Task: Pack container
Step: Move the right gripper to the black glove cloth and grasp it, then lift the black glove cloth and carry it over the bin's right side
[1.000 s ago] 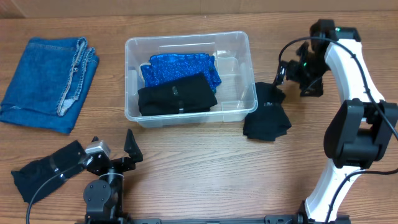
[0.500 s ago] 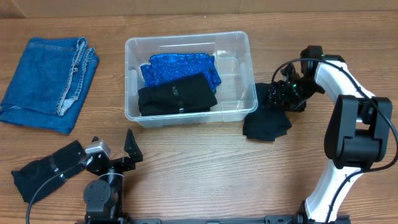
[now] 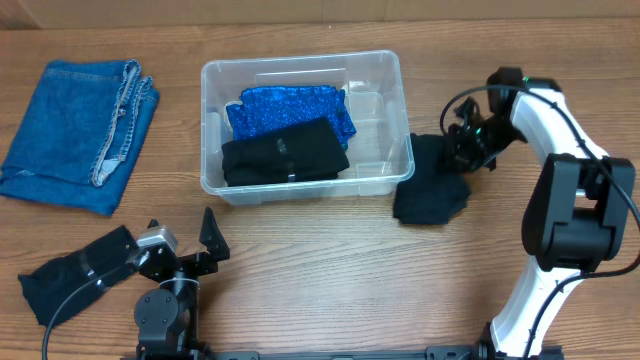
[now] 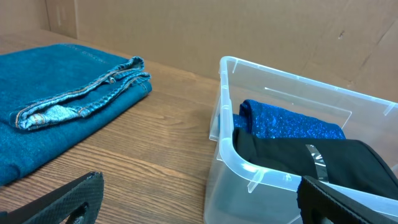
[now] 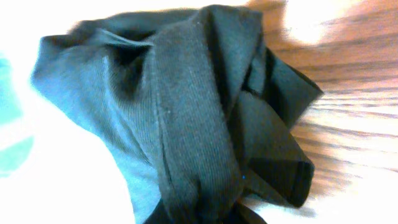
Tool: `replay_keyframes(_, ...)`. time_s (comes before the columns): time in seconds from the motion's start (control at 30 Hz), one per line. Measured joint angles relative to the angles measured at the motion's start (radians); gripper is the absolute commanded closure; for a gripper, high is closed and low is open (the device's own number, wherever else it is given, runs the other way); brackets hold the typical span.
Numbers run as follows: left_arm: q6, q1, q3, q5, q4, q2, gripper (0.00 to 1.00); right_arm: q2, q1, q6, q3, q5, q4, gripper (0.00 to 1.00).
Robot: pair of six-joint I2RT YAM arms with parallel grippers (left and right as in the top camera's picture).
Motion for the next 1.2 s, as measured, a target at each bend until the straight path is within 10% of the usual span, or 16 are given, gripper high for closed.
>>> replay_keyframes(0.43,0.000,0.000,0.000,0.000,0.000,0.000,0.00,-0.185,-0.014,0.018,0.446,0.063,-0.202,0.96)
replay_keyframes(1.2,0.000,0.000,0.000,0.000,0.000,0.000,0.00,-0.240,0.448,0.197,0.461,0.010,-0.017,0.96)
